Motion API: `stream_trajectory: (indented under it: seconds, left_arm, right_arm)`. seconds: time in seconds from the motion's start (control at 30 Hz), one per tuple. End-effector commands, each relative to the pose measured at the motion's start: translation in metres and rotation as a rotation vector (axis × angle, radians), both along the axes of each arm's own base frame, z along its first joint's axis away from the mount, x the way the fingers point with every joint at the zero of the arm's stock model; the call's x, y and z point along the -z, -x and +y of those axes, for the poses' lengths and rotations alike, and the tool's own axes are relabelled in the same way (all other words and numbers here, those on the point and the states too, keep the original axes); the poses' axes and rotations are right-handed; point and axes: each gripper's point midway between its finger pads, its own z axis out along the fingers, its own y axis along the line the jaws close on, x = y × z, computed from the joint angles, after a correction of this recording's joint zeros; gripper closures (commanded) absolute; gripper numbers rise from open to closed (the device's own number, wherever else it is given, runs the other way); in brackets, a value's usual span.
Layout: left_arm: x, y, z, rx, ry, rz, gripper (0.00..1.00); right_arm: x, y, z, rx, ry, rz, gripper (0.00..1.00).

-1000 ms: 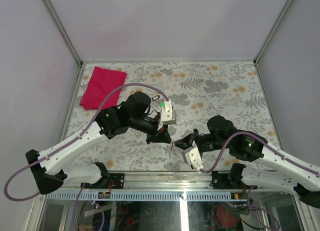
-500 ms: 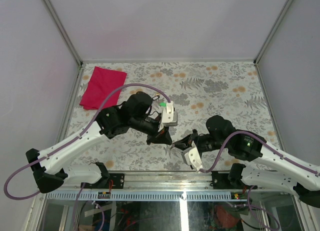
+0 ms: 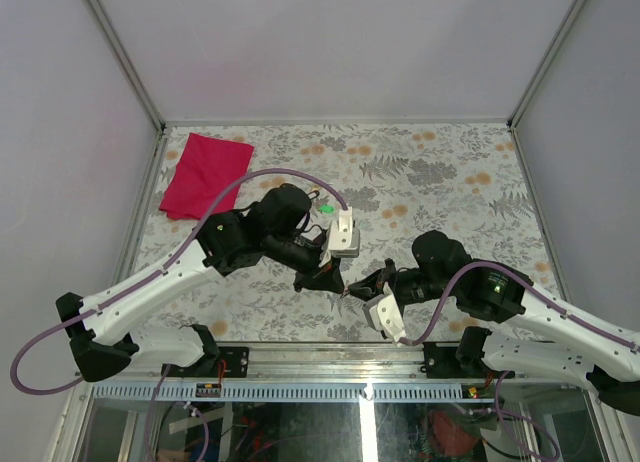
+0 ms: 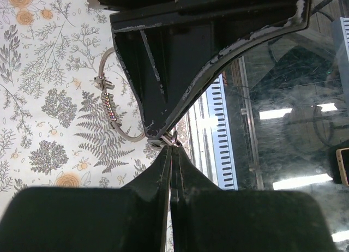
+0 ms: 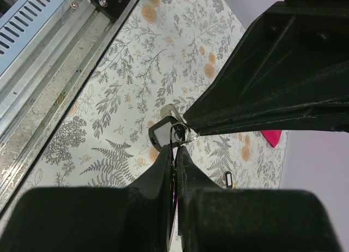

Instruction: Put the keys on the keyring

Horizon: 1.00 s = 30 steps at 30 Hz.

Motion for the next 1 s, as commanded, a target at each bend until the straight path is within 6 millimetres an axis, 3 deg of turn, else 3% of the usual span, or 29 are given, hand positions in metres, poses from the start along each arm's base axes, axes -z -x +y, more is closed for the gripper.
stream_trajectory:
  seconds: [0.0,0.63,0.97]
  left_arm:
    - [-0.012,0.004,-0.003,0.034,0.028,-0.02,1.0]
    - [-0.021,0.002,0.003,0.002,0.033,-0.052,1.0]
    - [-0.014,-0.005,0.007,-0.041,0.002,-0.075,1.0]
  right_arm:
    - [-0.035,0.0,0.007,-0.014,-0.092,-0.03,1.0]
    - [-0.029,-0.001,0.002,0.038,-0.093,0.016,1.0]
    - [-0.029,0.0,-0.001,0.066,-0.103,0.057,1.0]
